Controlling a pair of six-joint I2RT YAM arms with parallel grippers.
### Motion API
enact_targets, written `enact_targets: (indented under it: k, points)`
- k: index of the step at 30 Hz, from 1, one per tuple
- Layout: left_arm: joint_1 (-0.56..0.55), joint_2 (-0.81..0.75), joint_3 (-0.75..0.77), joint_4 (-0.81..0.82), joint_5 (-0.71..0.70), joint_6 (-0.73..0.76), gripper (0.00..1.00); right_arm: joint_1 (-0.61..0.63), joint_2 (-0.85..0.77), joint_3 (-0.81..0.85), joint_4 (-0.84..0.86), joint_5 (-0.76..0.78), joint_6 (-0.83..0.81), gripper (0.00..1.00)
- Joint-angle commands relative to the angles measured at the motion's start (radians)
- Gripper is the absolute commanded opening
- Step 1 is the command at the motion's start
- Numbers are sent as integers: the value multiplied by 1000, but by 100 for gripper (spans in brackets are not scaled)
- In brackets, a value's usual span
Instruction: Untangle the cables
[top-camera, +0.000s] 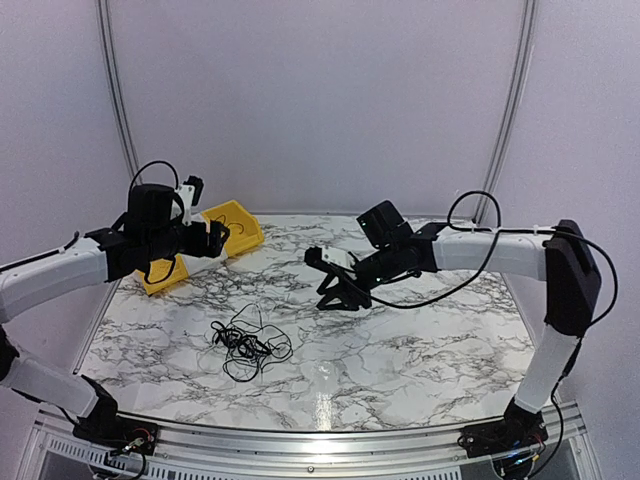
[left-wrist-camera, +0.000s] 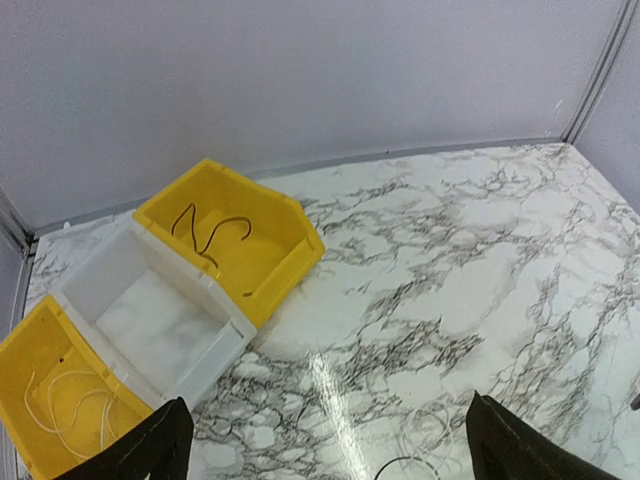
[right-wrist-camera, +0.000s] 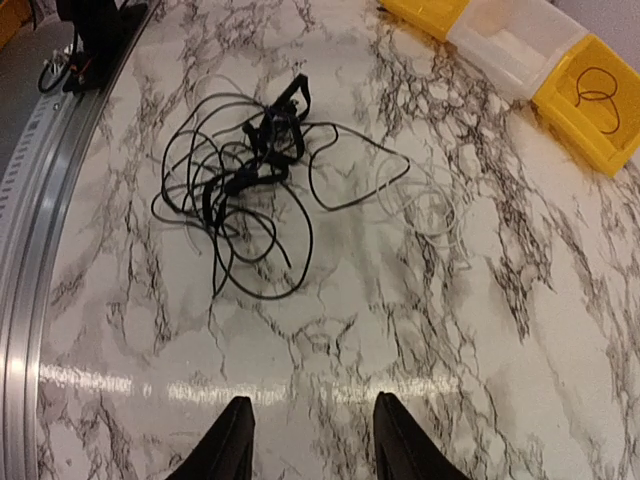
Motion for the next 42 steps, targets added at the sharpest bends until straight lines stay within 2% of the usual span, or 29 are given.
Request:
enact_targets:
  k: [1,3,5,8,15,18,21,26,31,35,38,39,41,42]
  points:
    - [-2,-30,-158,141,-139,3,99,26,158,186,-76,-64,75,41]
    - [-3,17,-120,113,-258,19,99,48,238,253,-80,-35,80,40]
    - [4,96,-3,-69,-365,-25,99,65,298,311,-82,-21,83,40]
    - [7,163,96,-178,-274,-3,99,86,383,406,-128,-37,80,40]
    - [7,112,65,-130,-187,-83,99,123,450,470,-131,-49,81,40]
    - [6,104,57,-142,-30,29,99,128,469,501,-141,-49,83,40]
    - [6,73,33,-124,42,82,99,136,490,518,-151,-44,79,41]
    - [7,-37,-84,25,95,172,99,163,532,555,-172,-32,67,41]
    - [9,-99,-119,102,64,125,99,179,563,593,-170,-27,75,41]
    - [14,-94,-109,91,-55,42,99,179,591,627,-164,-5,90,41]
    - [18,-50,-53,16,-183,-29,99,179,607,648,-172,17,83,39]
    - [23,-34,-36,-19,-177,-25,99,179,608,646,-167,23,81,33]
    - [27,-19,-5,-43,-97,22,99,179,608,647,-166,22,83,11]
    - [28,-25,-12,-38,-72,27,99,179,605,650,-170,20,89,5]
